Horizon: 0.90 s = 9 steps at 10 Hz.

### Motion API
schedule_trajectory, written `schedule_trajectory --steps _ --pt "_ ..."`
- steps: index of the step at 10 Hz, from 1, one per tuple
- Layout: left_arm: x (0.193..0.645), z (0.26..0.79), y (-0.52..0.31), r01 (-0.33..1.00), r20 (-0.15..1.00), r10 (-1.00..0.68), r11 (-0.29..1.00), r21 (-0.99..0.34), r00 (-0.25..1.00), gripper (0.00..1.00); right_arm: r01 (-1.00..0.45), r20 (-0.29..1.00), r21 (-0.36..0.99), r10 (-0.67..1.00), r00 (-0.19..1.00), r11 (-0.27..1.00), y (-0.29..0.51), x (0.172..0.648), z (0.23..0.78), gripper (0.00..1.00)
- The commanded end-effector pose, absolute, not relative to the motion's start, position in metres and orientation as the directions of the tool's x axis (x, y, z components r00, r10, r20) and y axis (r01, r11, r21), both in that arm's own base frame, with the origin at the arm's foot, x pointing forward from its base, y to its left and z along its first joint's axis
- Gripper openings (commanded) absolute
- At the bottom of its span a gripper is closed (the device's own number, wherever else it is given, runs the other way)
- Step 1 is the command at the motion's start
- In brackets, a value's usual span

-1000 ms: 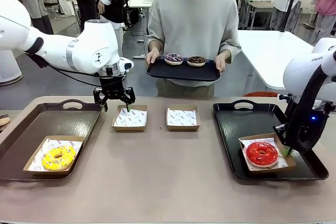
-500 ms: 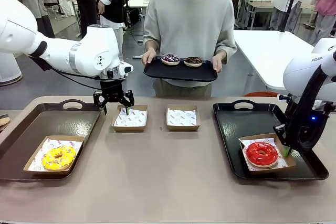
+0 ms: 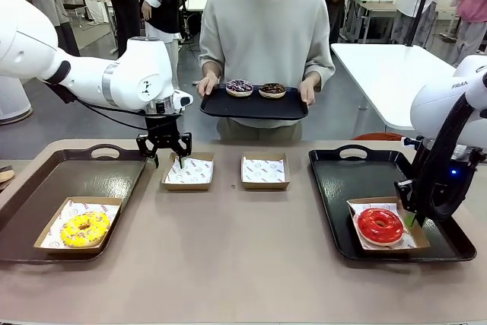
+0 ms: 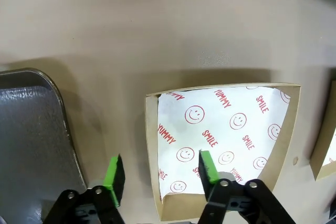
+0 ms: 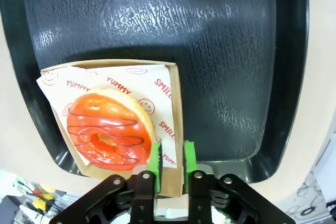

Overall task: Individually package the donuts and arrange them on the tray.
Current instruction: Place the picked Paper togo box on the Handle tray while simultaneously picking up another Paper togo box from the table with the other hand.

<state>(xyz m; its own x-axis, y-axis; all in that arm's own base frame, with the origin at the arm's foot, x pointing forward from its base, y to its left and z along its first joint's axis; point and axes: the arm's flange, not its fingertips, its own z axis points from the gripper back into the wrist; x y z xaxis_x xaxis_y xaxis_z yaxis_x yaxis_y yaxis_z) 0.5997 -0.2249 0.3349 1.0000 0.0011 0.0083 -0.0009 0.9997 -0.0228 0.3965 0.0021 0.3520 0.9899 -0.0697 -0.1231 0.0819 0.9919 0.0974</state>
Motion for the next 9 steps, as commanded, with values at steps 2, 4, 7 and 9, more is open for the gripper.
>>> schedule_trajectory --steps 2,4,7,9 --pt "0.6063 0.3354 -0.2299 -0.027 -0.03 0.026 0.999 -0.022 0.999 0.0 0.07 -0.113 0.14 -0.054 0.992 0.988 -0.0024 0.3936 0.3439 1.0" --pt "0.6072 0.3334 -0.2303 -0.028 -0.043 0.027 0.999 -0.022 0.999 0.05 0.074 -0.111 0.151 -0.057 0.992 0.986 -0.0029 0.3931 0.3438 0.96" --pt "0.6071 0.3325 -0.2303 -0.029 -0.05 0.028 0.999 -0.02 0.998 0.0 0.079 -0.111 0.169 -0.061 0.992 0.982 -0.0038 0.3927 0.3441 1.0" --pt "0.6069 0.3323 -0.2301 -0.033 -0.055 0.032 0.999 -0.021 0.998 0.0 0.08 -0.113 0.177 -0.061 0.992 0.981 -0.0046 0.3921 0.3443 1.0"
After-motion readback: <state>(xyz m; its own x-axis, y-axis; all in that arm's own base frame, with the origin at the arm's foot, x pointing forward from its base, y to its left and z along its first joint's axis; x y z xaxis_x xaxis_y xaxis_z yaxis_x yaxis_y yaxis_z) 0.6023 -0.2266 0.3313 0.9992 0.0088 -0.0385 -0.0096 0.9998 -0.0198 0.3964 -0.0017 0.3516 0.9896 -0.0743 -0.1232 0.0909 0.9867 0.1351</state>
